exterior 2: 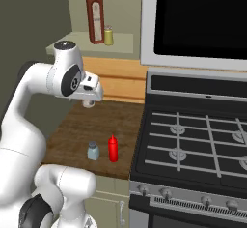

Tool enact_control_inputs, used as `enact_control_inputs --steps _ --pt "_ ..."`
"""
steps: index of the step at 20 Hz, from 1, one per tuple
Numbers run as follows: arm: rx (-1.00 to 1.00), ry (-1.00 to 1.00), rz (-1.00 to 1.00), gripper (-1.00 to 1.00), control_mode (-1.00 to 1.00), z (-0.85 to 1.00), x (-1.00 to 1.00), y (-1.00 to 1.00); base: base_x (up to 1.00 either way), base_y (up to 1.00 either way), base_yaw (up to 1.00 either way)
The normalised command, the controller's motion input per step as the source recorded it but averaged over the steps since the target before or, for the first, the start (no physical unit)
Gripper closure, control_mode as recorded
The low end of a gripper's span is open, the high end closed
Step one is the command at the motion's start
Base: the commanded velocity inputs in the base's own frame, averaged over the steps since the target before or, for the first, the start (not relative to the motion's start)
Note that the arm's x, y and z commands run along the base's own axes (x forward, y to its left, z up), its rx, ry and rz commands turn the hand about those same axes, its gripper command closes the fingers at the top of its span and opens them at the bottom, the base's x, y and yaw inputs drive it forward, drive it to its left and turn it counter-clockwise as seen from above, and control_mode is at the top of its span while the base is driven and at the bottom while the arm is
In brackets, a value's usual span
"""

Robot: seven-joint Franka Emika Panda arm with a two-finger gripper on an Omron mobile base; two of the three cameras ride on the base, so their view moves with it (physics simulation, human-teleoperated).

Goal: Put the shaker and condiment bottle from the counter next to their counterparts in the cabinet.

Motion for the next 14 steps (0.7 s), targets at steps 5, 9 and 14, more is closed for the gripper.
enact_control_inputs --steps 5,9,14 --pt "0.03 0.04 0.0 -1.0 -1.0 -0.13 -0.03 -0.28 0.0 0.0 0.0" --pt "0.0 -0.02 0.01 -1.0 -1.0 -0.11 -0.25 -0.35 0.0 0.0 0.0" --pt "0.06 0.03 0.07 -1.0 -1.0 -0.13 -0.04 -0.27 0.0 0.0 0.0"
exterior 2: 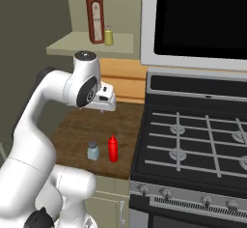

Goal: Put the shaker and condiment bottle from the counter next to their counterparts in the cabinet.

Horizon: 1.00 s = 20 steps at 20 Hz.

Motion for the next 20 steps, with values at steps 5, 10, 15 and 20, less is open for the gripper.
enact_control_inputs --steps 5,10,15,20 --pt "0.04 0.0 0.05 -1.0 -1.0 -0.23 -0.13 -0.23 0.0 0.0 0.0" --pt "0.05 0.03 0.09 -1.0 -1.0 -0.16 0.0 -0.32 0.0 0.0 0.0" --pt "0.01 0.0 0.14 -1.0 -1.0 -0.21 0.0 -0.35 0.0 0.0 0.0" --pt "0.09 0.02 0.16 -1.0 -1.0 -0.15 0.08 -0.57 0.0 0.0 0.0"
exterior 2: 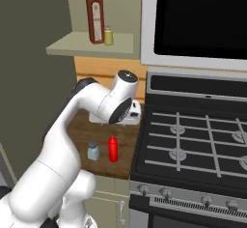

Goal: Put the shaker and condiment bottle from the counter next to their counterparts in the cabinet.

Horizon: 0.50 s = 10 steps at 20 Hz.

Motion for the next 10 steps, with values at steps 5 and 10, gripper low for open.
enact_control_inputs --steps 5,10 --pt "0.04 0.0 0.2 -1.0 -1.0 -0.09 0.02 -0.58 0.0 0.0 0.0" --pt "0.0 -0.12 0.28 -1.0 -1.0 -0.17 0.0 -0.32 0.0 0.0 0.0"
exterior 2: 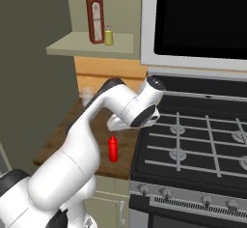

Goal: Put the shaker and condiment bottle from the counter next to their counterparts in the cabinet.

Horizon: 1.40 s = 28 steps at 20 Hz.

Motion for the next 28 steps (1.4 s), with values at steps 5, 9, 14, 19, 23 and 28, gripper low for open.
enact_control_inputs --steps 5,9,14,19,23,28 --pt "0.0 -0.2 0.36 -1.0 -1.0 -0.3 0.0 -0.18 0.0 0.0 0.0" --pt "0.04 -0.2 0.37 -1.0 -1.0 -0.37 0.0 -0.12 0.0 0.0 0.0" --pt "0.06 -0.2 0.32 -1.0 -1.0 -0.22 0.0 -0.11 0.0 0.0 0.0" --pt "0.12 -0.18 0.26 -1.0 -1.0 0.03 0.0 -0.12 0.0 0.0 0.0" --pt "0.19 -0.07 0.24 -1.0 -1.0 0.03 0.0 -0.13 0.0 0.0 0.0" --pt "0.11 -0.05 0.21 -1.0 -1.0 0.0 0.16 0.0 0.0 0.0 0.0"
